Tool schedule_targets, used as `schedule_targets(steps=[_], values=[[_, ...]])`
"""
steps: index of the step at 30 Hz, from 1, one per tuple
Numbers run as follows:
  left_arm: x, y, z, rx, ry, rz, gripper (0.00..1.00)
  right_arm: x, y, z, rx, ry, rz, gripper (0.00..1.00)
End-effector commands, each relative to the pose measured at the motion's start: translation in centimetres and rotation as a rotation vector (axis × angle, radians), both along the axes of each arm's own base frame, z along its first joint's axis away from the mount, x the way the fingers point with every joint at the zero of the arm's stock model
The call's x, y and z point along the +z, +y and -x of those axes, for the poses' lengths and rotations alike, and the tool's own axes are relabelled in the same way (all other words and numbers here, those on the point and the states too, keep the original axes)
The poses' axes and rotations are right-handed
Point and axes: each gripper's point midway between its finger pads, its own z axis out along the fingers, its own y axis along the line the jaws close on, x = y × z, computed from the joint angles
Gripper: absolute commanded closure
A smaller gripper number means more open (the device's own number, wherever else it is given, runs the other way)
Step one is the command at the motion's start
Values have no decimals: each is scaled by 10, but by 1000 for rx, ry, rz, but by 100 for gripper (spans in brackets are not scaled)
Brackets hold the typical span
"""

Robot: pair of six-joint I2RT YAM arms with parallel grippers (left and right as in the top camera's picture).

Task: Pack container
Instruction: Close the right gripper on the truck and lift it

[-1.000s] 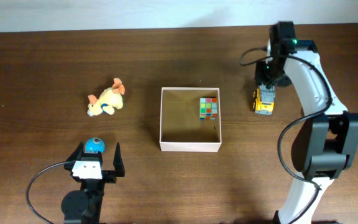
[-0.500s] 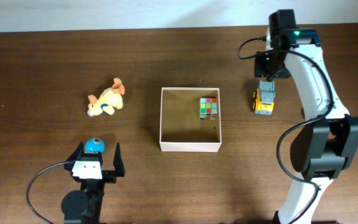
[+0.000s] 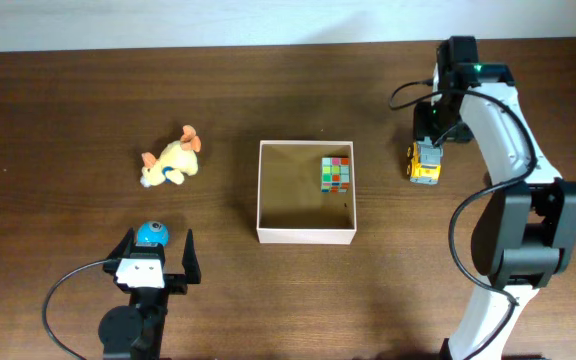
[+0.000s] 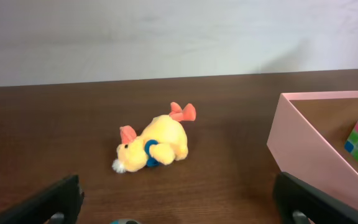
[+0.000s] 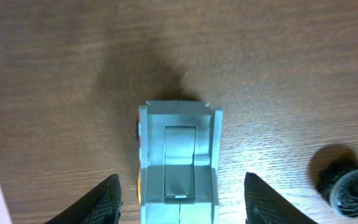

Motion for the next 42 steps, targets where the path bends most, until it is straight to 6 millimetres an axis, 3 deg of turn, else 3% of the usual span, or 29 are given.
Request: schedule_targets(steps=[1,6,20,42], values=[[-1,1,0,-1,-4,-15,1,-4,-1,6,8,7,11,42],[-1,1,0,-1,-4,-15,1,-13,-4,8,-1,12,10,37],[-1,1,0,-1,-4,-15,1,-33,-7,13,-9,18,10,37],[-1,0,0,-1,-4,-15,1,-40,-7,13,-9,28,9,43]])
